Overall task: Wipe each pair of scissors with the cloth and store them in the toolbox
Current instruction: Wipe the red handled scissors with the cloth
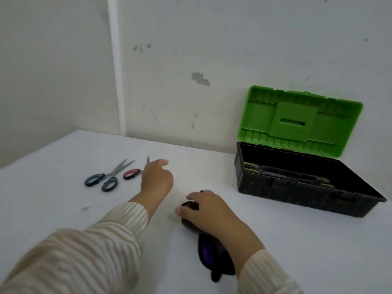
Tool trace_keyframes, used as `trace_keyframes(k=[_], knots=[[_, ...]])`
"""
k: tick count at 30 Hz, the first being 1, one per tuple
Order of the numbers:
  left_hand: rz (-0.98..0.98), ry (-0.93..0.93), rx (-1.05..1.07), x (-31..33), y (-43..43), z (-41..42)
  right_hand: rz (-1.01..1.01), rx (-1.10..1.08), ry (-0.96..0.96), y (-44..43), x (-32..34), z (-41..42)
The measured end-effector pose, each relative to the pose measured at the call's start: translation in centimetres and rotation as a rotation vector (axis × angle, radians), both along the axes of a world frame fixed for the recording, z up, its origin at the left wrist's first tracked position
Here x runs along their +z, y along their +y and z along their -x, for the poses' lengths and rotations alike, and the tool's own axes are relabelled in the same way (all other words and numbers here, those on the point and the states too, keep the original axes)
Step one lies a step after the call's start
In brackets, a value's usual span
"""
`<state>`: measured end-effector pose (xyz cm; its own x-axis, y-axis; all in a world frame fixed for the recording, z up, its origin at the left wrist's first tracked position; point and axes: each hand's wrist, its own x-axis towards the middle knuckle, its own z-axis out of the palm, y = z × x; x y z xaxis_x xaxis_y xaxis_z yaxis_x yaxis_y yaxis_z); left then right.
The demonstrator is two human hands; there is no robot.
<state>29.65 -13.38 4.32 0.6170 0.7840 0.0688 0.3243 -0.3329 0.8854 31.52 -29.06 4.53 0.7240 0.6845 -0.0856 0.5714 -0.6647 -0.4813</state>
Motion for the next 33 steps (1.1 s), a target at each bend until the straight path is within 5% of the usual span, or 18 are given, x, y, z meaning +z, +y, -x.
trace_keyframes(k=[3,8,12,16,22,28,33], knots=[[-0.241,0.282,0.024,-1.4,4.0,0.6,0.082,-0.039,-0.134,0.9,-1.1,0.8],[-0.650,0.649,-0.080,-2.0,6.9,0.5,-0.133,-0.146,-0.258,0.8,-2.4,0.6],[-0.745,0.867,-0.090,-1.8,7.7,0.0,-0.321,-0.166,-0.317,0.1,-2.4,-0.1],[-0.750,0.866,-0.109,-1.7,7.4,-0.7,-0.354,-0.092,-0.340,0.4,-3.0,-0.5],[-0.423,0.519,-0.247,0.1,4.3,0.5,-0.486,-0.133,-0.229,0.0,-2.5,-0.6],[0.453,-0.126,-0.356,1.2,-0.7,5.6,-0.443,-0.118,-0.092,0.3,-1.0,0.6],[0.581,-0.205,-0.425,0.6,-0.7,6.5,-0.505,-0.157,-0.043,-0.5,-0.5,0.2]])
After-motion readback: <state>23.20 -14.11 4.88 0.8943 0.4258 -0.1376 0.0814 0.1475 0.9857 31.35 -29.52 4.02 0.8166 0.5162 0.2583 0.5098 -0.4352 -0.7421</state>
